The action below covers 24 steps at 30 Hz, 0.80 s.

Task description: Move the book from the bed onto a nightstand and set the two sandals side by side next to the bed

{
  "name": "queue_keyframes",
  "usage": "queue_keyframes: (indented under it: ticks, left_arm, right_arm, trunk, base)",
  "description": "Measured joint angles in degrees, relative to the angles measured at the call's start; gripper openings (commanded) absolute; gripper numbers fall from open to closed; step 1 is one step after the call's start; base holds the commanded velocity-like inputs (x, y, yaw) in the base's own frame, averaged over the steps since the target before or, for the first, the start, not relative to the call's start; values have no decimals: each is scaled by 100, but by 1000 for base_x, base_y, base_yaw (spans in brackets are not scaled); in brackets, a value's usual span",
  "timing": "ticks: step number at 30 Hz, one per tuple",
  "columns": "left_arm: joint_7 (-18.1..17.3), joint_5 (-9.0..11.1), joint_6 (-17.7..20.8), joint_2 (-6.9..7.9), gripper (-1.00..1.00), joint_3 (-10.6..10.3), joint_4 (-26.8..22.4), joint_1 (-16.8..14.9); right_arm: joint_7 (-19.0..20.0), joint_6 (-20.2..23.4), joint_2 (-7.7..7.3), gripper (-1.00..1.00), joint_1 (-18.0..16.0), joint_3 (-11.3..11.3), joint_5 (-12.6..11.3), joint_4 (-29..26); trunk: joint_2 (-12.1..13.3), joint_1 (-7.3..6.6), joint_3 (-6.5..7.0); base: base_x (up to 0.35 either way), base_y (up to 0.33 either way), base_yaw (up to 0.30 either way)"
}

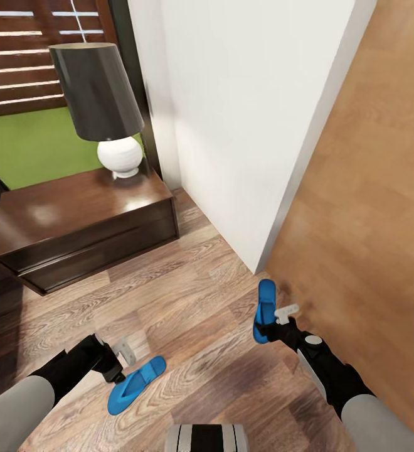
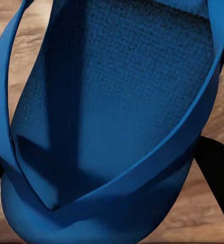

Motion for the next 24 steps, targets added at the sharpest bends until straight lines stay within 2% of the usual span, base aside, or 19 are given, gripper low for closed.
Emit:
queue_keyframes:
  ticks: [5, 24]
  left_arm:
    - [14, 0, 0, -33, 100, 0, -20, 0]
    - [79, 8, -14, -30, 100, 5, -167, 0]
  right_arm:
    - [-7, -7, 82, -100, 8, 0, 0, 0]
    - [-19, -18, 94, -100, 9, 13, 6, 34]
  trunk:
    - [-7, 13, -111]
    - [-32, 62, -532]
  base:
    - [0, 0, 0]
    - [0, 0, 0]
